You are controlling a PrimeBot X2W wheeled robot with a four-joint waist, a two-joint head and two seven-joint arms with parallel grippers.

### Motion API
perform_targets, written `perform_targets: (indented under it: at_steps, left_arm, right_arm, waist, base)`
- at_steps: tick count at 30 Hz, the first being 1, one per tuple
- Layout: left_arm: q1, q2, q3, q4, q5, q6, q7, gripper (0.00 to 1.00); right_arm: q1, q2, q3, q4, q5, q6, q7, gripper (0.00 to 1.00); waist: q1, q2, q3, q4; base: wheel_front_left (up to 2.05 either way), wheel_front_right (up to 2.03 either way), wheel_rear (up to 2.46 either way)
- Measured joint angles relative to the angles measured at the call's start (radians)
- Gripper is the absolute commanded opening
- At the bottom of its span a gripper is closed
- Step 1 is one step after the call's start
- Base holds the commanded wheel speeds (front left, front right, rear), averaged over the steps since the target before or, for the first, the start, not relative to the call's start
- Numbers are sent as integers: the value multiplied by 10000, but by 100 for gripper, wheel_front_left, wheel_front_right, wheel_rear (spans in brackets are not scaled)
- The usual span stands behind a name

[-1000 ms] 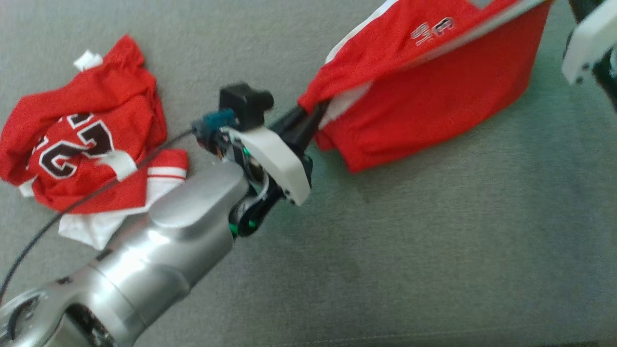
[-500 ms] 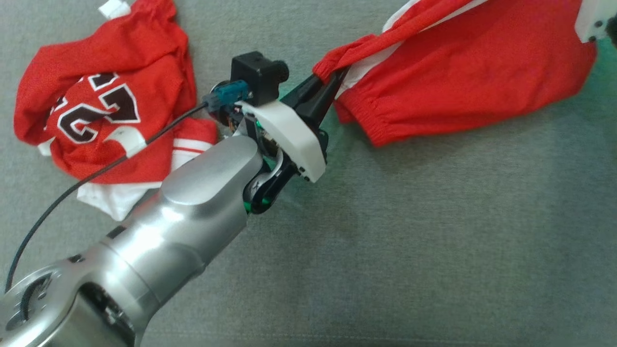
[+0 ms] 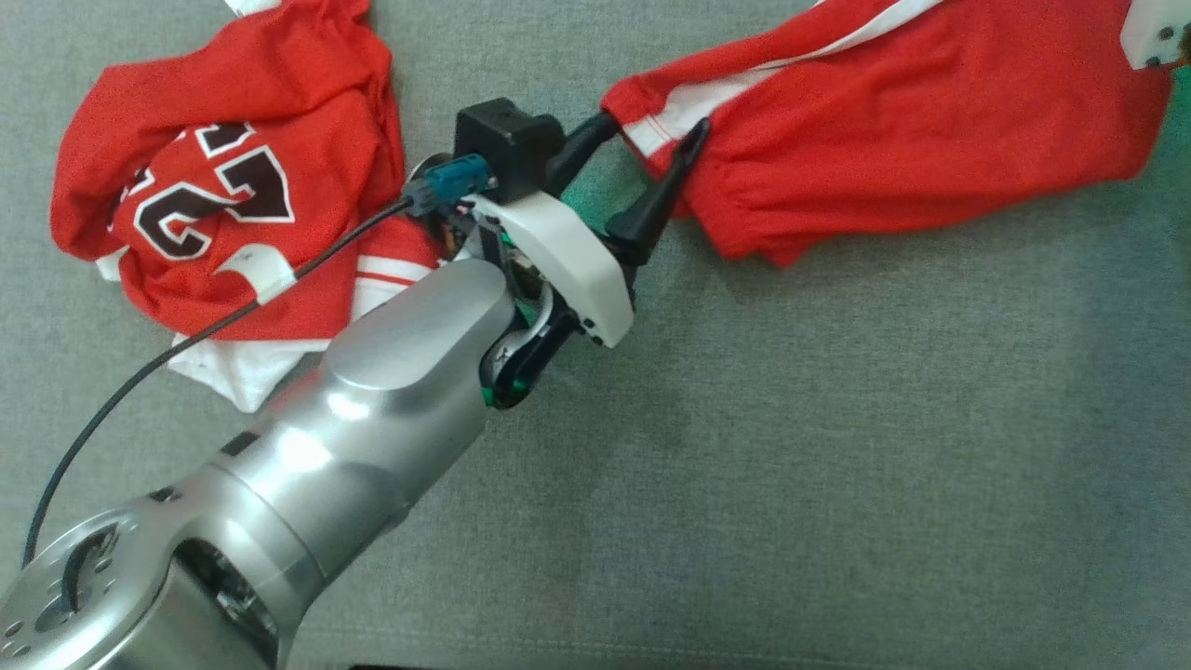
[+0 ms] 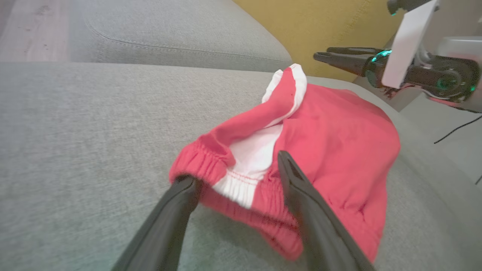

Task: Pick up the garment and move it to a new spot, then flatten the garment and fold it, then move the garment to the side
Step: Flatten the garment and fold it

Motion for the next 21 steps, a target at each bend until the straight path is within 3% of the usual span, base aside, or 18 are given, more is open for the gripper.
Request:
perform_targets:
  at_steps: [8,14,18,19,21]
  left_arm:
    - [147,46,59,704,-2,194,-395,100]
    - [675,314,362,961,196,715,-859,100]
    - [859,767,947,445,1198,1446,-984,100]
    - [1079,995,1720,-347,1904,1889,-1011,100]
    - [1511,1156,2479,-1214,2644,2274,-1024,100]
  right_arm:
    - [104,192,173,359,516,0,-769,100]
    - [934,339,-88,31,1369,0,-1987,100]
    - [1708,546,-284,-732,1860,0,-2585,100]
    - [2214,614,-447,-1193,1979,0,-2671,100]
    - [2856,596,-932,-2056,1979,0,-2671,100]
  waist:
    - [-1,0,-777,-217]
    - [-2,0,-1697,-496]
    - [-3,0,-2310,-761]
    - [-2,1,-2571,-910]
    - [-3,1,-2815,-1054]
  base:
    - [0,0,0]
    - [0,0,0]
    - [0,0,0]
    - [0,0,0]
    - [0,0,0]
